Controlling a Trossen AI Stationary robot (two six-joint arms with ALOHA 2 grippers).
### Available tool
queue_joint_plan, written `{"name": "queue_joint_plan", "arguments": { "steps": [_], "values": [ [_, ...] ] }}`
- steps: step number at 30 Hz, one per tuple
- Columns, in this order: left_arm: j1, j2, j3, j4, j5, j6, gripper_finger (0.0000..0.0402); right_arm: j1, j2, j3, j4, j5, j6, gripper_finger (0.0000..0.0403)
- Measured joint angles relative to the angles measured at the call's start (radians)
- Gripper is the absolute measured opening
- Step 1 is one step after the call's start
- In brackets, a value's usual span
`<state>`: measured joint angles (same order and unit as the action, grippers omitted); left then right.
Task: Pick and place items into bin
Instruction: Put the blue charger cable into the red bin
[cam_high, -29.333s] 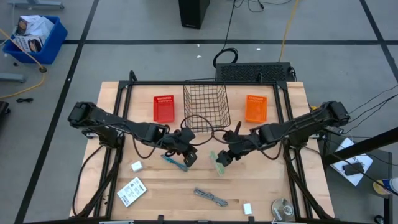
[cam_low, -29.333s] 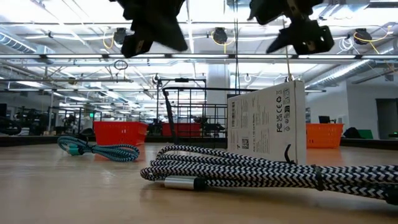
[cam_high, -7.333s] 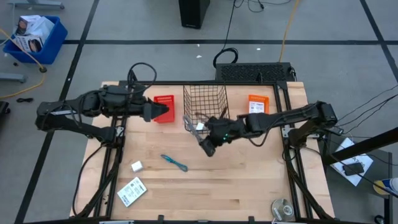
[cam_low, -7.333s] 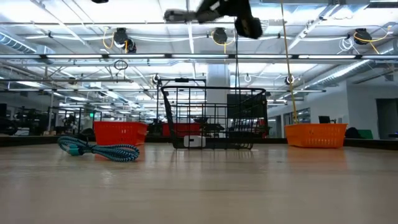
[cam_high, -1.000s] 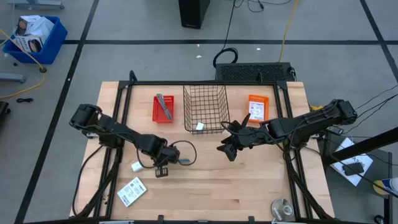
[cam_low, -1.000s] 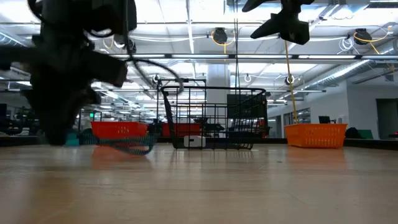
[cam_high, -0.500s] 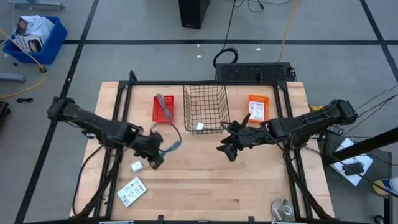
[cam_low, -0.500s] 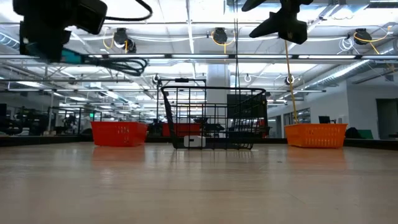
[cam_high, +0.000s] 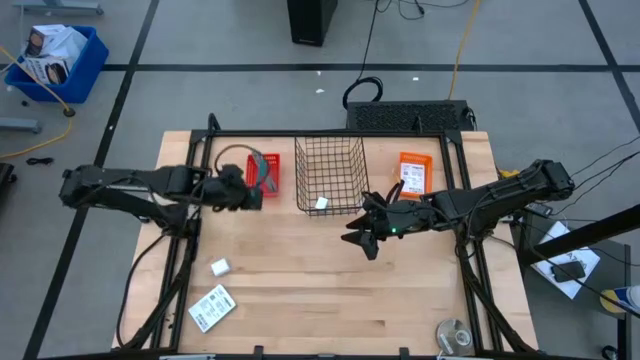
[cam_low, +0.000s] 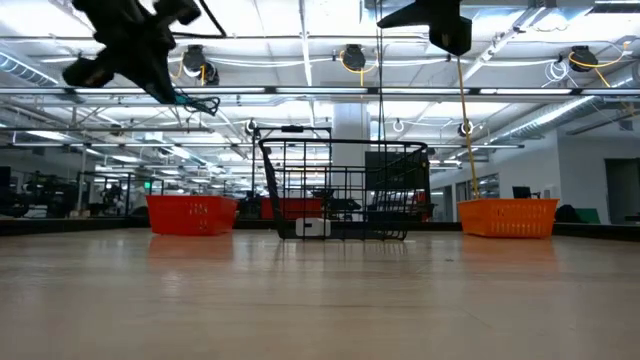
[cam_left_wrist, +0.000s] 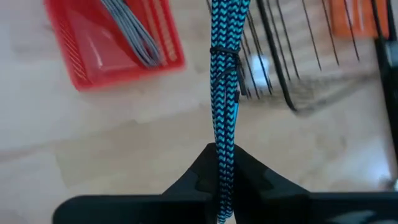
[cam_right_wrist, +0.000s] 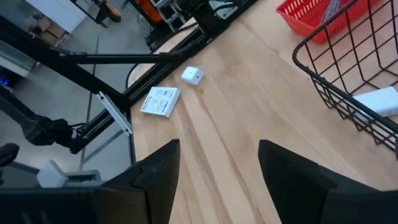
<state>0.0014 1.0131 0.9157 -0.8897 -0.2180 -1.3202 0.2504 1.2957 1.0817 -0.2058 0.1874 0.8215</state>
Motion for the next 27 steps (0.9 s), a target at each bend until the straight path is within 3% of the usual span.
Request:
{"name": "queue_joint_plan", "arguments": {
  "steps": [3,7,13,17,22,27],
  "values": [
    [0.084,0.007,-0.007,0.004,-0.001,0.036,0.0032,0.0,0.0,0.0,0.0,0.0,-0.001,0.021],
    [0.19,0.031,-0.033,0.01,-0.018,0.054,0.0015,0.0,0.0,0.0,0.009,-0.002,-0.004,0.021],
    [0.3,0.103,-0.085,0.169,0.031,0.093,0.0029,0.0,0.0,0.0,0.008,-0.005,-0.012,0.021],
    [0.333,0.168,-0.123,0.272,0.098,0.102,0.0045,0.0,0.0,0.0,0.008,-0.005,-0.022,0.021],
    [0.35,0.237,-0.126,0.229,0.068,0.058,0.0019,0.0,0.0,0.0,0.015,-0.008,-0.013,0.021],
    [0.365,0.248,-0.125,0.256,0.124,0.035,0.0015,0.0,0.0,0.0,0.015,-0.008,-0.007,0.021]
  ]
}}
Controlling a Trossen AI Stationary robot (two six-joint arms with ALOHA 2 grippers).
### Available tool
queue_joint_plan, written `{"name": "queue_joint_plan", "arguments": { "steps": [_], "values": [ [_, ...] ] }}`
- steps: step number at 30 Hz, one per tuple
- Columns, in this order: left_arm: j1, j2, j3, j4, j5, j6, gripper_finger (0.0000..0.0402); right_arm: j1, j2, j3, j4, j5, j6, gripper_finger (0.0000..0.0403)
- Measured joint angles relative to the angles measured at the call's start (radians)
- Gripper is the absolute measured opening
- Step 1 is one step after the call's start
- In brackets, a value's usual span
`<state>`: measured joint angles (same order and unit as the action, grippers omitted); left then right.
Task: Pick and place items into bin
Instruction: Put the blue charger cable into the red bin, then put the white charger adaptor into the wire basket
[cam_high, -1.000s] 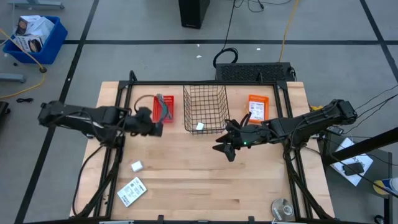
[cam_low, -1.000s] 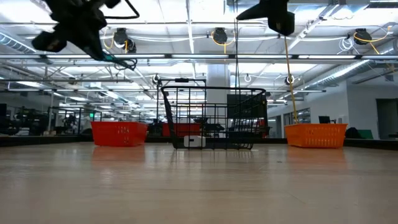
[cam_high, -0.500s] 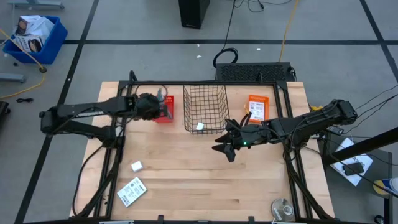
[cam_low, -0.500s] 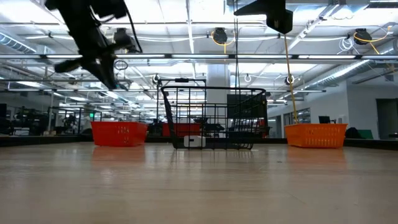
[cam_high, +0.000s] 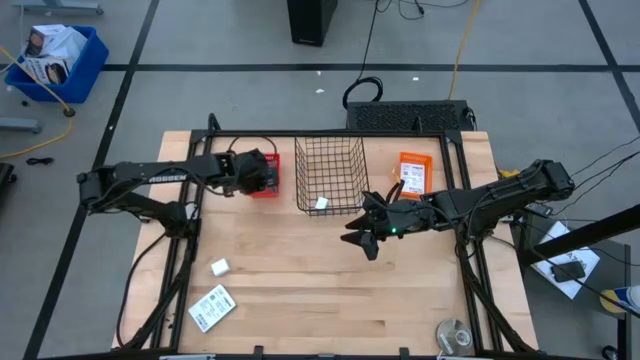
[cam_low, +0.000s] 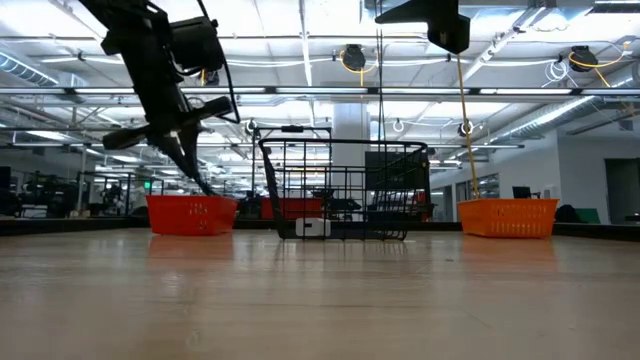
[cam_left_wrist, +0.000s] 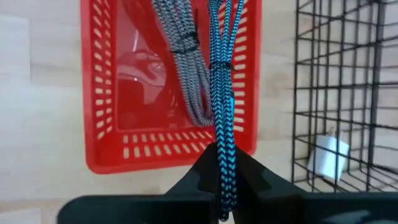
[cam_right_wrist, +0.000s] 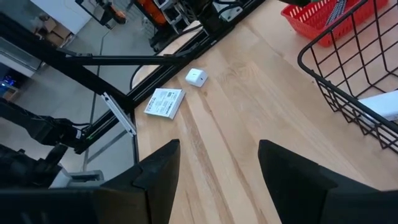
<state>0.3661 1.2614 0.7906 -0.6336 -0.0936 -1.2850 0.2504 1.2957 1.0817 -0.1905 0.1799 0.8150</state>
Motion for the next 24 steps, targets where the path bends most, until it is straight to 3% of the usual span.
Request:
{"name": "queue_joint_plan", "arguments": {
  "steps": [9,14,19,24],
  "values": [
    [-0.006,-0.017,0.0,-0.006,0.01,0.008,0.0152,0.0,0.0,0.0,0.0,0.001,-0.026,0.021],
    [-0.011,-0.052,0.0,-0.003,0.115,0.088,0.0215,0.0,0.0,0.0,0.0,0.002,-0.027,0.021],
    [-0.064,-0.14,0.001,-0.024,0.238,0.151,0.0241,0.0,0.0,0.0,0.0,0.001,-0.032,0.021],
    [-0.193,-0.229,0.001,-0.149,0.242,0.116,0.0243,0.0,0.0,0.0,-0.001,0.0,-0.045,0.021]
  ]
}}
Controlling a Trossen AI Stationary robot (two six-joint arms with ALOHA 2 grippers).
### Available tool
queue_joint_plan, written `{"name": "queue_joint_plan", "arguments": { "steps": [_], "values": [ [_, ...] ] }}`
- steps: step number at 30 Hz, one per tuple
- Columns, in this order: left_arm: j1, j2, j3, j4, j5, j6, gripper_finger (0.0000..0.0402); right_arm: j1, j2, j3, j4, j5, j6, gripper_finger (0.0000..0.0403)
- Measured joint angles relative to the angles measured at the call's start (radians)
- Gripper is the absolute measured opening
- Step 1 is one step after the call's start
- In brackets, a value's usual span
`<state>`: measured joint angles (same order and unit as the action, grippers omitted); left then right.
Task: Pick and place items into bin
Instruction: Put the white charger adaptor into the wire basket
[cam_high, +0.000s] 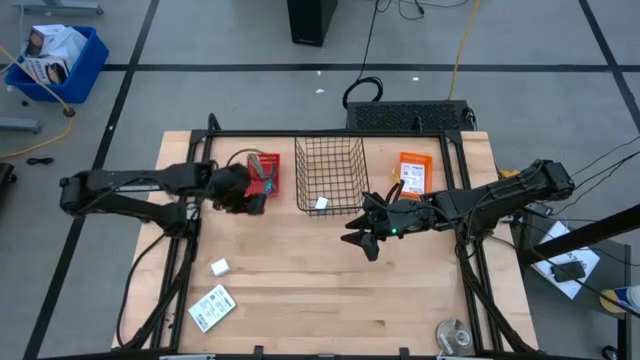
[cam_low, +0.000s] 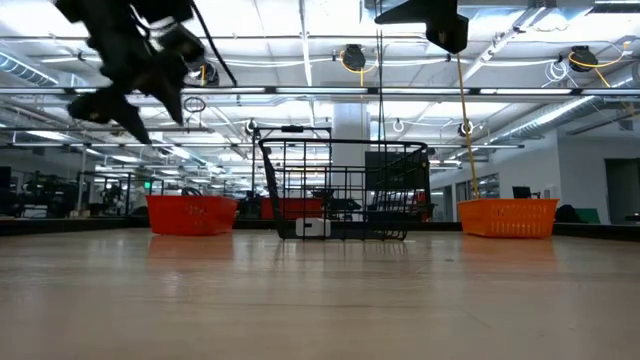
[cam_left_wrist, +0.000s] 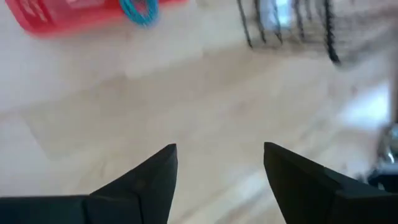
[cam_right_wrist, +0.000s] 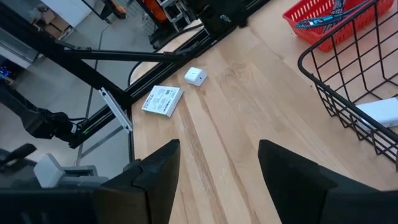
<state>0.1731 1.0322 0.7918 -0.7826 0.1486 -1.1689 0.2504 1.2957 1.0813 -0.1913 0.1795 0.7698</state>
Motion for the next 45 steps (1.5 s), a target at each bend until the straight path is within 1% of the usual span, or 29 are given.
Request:
{"name": "queue_joint_plan", "arguments": {
  "steps": [3,6,9,12,14,17,20,23,26,31,35,40,45],
  "values": [
    [-0.109,-0.046,0.0,-0.005,-0.017,-0.04,0.0243,0.0,0.0,0.0,0.0,0.0,-0.006,0.021],
    [-0.221,-0.07,0.0,-0.007,-0.019,-0.041,0.0243,0.0,0.0,0.0,-0.002,0.0,-0.012,0.021],
    [-0.333,-0.07,0.0,-0.052,-0.016,-0.08,0.0243,0.0,0.0,0.0,-0.005,0.0,-0.024,0.021],
    [-0.441,-0.07,0.0,-0.05,-0.008,-0.153,0.0243,0.0,0.0,-0.001,-0.008,0.0,-0.023,0.021],
    [-0.513,-0.064,0.0,-0.055,-0.018,-0.204,0.0243,0.0,0.0,-0.001,-0.008,0.0,-0.023,0.021],
    [-0.623,-0.055,0.0,-0.104,-0.051,-0.248,0.0243,0.0,0.0,-0.001,-0.008,-0.001,-0.017,0.021],
    [-0.718,-0.023,0.0,-0.165,-0.07,-0.246,0.0243,-0.002,0.0,-0.001,-0.008,0.0,-0.004,0.021],
    [-0.79,0.022,0.0,-0.236,-0.096,-0.242,0.0243,-0.002,0.0,-0.001,-0.009,0.0,-0.002,0.021],
    [-0.835,0.075,0.0,-0.269,-0.113,-0.243,0.0244,-0.003,0.0,-0.001,-0.011,0.001,0.0,0.021],
    [-0.885,0.173,0.0,-0.245,-0.151,-0.248,0.0244,-0.011,0.0,-0.001,-0.017,0.002,0.014,0.021],
    [-0.905,0.232,-0.024,-0.21,-0.138,-0.247,0.0244,-0.016,0.0,-0.001,-0.025,0.003,0.03,0.021],
    [-0.923,0.251,-0.127,-0.103,-0.058,-0.265,0.0243,-0.016,0.0,-0.001,-0.023,0.002,0.046,0.021],
    [-0.919,0.245,-0.169,-0.085,-0.075,-0.265,0.0243,-0.016,0.0,-0.001,-0.023,0.002,0.064,0.021]
  ]
}}
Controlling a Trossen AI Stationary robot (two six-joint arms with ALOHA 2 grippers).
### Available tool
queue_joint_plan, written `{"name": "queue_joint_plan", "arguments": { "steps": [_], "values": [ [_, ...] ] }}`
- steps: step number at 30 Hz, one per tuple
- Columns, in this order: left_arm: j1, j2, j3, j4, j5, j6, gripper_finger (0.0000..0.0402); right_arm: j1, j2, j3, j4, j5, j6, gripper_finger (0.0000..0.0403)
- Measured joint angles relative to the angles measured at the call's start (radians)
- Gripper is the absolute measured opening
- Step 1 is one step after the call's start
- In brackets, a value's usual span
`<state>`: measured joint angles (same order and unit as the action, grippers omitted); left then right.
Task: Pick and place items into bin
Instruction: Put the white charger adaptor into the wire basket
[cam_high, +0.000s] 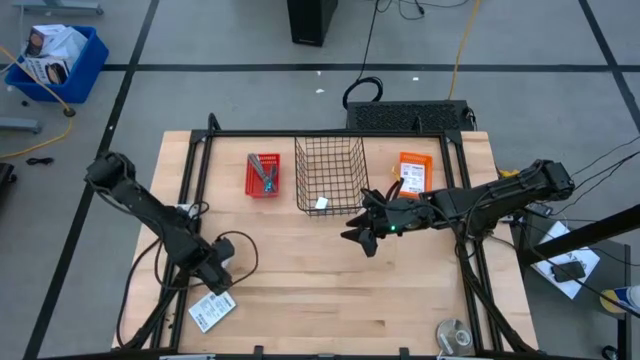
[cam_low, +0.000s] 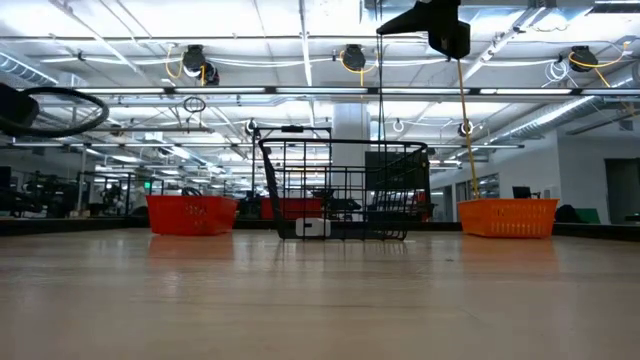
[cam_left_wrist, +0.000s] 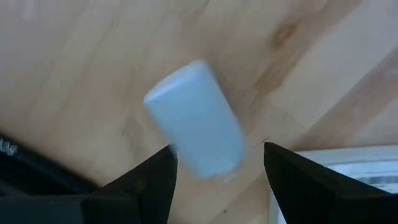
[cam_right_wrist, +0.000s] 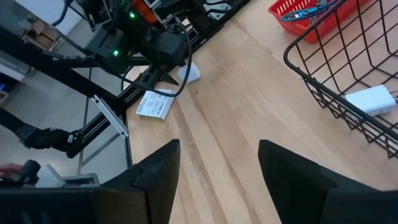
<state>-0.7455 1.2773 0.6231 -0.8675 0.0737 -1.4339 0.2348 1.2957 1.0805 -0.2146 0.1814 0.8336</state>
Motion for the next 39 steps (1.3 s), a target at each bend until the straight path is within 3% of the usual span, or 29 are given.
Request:
{"name": "queue_joint_plan", "arguments": {
  "steps": [7,15,25,30,39],
  "values": [
    [0.019,-0.002,-0.008,0.063,-0.055,0.038,0.0243,0.0,0.0,0.0,0.0,0.0,0.018,0.021],
    [0.076,-0.002,-0.053,0.189,-0.044,0.001,0.0243,0.0,0.0,0.0,0.0,0.0,0.03,0.021],
    [0.128,-0.002,0.06,0.187,-0.047,-0.043,0.0244,0.0,0.0,0.0,0.0,0.0,-0.003,0.021],
    [0.172,0.01,0.04,0.181,-0.061,-0.105,0.0244,0.0,0.0,0.0,0.0,0.001,-0.034,0.021],
    [0.259,0.075,0.018,0.207,-0.014,-0.067,0.0244,0.0,0.0,0.0,0.0,-0.001,-0.042,0.021]
  ]
}}
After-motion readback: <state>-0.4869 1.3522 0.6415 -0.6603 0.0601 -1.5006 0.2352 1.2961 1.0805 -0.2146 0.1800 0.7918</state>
